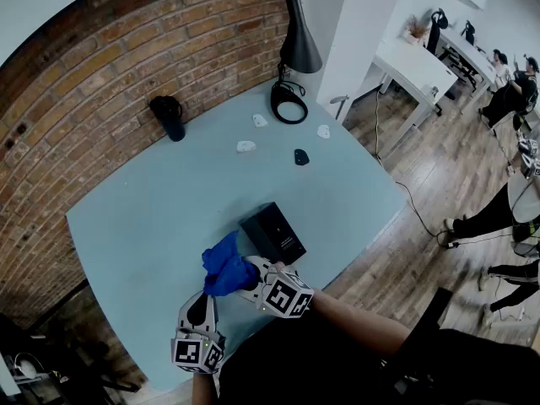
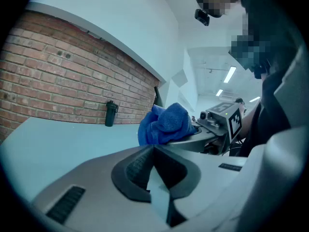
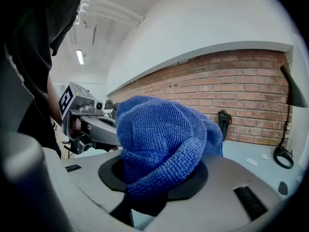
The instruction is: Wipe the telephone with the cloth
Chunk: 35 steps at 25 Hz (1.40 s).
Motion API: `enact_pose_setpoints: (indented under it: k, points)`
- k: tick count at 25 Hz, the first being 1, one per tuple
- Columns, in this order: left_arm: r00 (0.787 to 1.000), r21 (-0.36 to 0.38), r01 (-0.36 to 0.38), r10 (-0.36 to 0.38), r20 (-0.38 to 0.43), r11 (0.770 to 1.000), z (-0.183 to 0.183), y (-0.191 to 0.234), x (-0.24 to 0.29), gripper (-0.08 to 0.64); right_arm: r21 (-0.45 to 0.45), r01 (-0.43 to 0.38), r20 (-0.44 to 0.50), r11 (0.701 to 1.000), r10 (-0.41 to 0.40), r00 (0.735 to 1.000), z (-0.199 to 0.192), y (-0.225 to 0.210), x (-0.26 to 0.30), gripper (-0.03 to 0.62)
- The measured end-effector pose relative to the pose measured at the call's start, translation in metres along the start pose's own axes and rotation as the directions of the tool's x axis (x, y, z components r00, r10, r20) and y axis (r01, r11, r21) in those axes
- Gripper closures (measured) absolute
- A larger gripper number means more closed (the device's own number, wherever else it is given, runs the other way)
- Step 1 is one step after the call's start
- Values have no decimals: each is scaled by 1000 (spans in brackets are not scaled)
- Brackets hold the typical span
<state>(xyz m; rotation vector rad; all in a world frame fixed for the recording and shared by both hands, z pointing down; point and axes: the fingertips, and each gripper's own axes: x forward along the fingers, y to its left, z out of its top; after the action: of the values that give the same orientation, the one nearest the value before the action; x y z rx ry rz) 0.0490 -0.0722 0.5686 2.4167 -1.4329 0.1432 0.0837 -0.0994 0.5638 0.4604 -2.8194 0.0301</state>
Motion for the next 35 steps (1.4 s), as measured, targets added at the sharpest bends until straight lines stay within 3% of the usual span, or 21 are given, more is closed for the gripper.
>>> enact_pose_setpoints:
  k: [6,10,15,19,22,28,32,35]
  points:
    - [1000,-5,1,-1,-9,1000,0,-1,2,560,7,-6,-2,1000,6,1000,0,-2,-1,416]
    - [1000,-4,1,-1,-7,1000,2,2,2,560,83,-31,-32,996,33,999,-7,-3,5,402]
    - [1000,1,8,-8,-22,1000,-2,-6,1,560,44,104,-96,994,-100,990,-22,-36,1,399]
    - [1000,-3,-4,4,-13,1000,0,-6,-2,560,25,259,-153,966,-252,955,-34,-88,0,399]
    - [999,-6,-16,15,-29,1000,3,-7,-11,560,21,330,-194,944,-320,927,-41,-115,-2,399]
    - [999,-2,-30,30,-39,1000,12,0,-29,560,33,368,-256,929,-348,902,-48,-136,14,399]
    - [1000,8,-19,20,-18,1000,16,5,-45,560,12,422,-332,907,-394,857,-70,-146,8,399]
    - [1000,6,-3,3,-13,1000,14,12,-55,560,53,451,-370,891,-402,838,-81,-151,4,399]
